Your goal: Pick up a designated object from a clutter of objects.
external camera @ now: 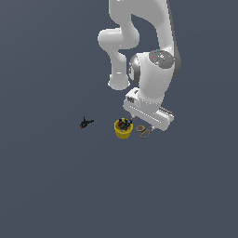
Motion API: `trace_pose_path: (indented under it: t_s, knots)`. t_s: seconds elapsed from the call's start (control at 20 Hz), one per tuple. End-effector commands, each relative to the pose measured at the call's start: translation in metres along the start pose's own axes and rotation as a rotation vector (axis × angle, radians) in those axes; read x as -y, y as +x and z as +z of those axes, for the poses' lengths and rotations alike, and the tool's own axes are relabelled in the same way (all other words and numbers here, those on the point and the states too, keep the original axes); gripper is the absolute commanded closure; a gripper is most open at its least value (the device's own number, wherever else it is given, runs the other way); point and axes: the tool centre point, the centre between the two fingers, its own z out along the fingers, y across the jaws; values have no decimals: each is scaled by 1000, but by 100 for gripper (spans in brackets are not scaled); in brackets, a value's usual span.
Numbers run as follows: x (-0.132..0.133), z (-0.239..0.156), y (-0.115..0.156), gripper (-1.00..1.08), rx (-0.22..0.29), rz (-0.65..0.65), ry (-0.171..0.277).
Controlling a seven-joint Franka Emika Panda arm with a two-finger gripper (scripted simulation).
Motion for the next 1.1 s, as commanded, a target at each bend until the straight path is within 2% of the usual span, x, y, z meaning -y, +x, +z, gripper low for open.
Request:
trace_pose_path:
  t_s: [0.0,1.05]
  knots:
    - [4,9,-8,-92,-1,47,0]
    - [26,79,-78,-92,2,425,7]
